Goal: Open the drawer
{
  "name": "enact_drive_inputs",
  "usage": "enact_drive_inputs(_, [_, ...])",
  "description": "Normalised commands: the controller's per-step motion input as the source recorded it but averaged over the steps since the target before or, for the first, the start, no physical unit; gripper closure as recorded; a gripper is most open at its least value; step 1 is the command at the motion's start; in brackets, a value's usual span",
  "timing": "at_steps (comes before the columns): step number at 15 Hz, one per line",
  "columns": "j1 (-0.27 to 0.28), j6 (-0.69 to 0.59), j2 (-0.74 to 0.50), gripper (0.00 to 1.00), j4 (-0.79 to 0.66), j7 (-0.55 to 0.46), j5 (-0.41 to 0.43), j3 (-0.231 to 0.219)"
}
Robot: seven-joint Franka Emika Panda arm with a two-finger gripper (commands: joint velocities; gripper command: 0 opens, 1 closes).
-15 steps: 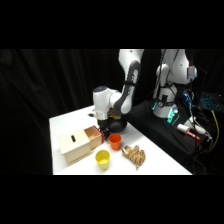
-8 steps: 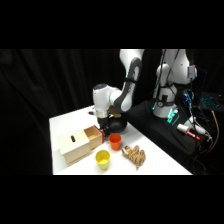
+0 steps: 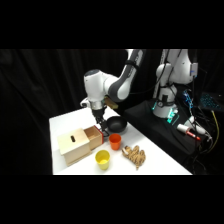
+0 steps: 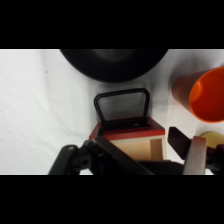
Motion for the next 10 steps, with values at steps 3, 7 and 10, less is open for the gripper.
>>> enact_drive_inputs(3, [0.092, -0.48, -0.41, 0.00, 0.03, 0.14, -0.194, -0.061])
enact_drive_inputs(7, [0.058, -0.40, -0.35, 0.00, 0.04, 0.12, -0.137, -0.014])
enact_drive_inputs(10, [0.034, -0.29, -0.26, 0.00, 0.06, 0.11, -0.065, 0.022])
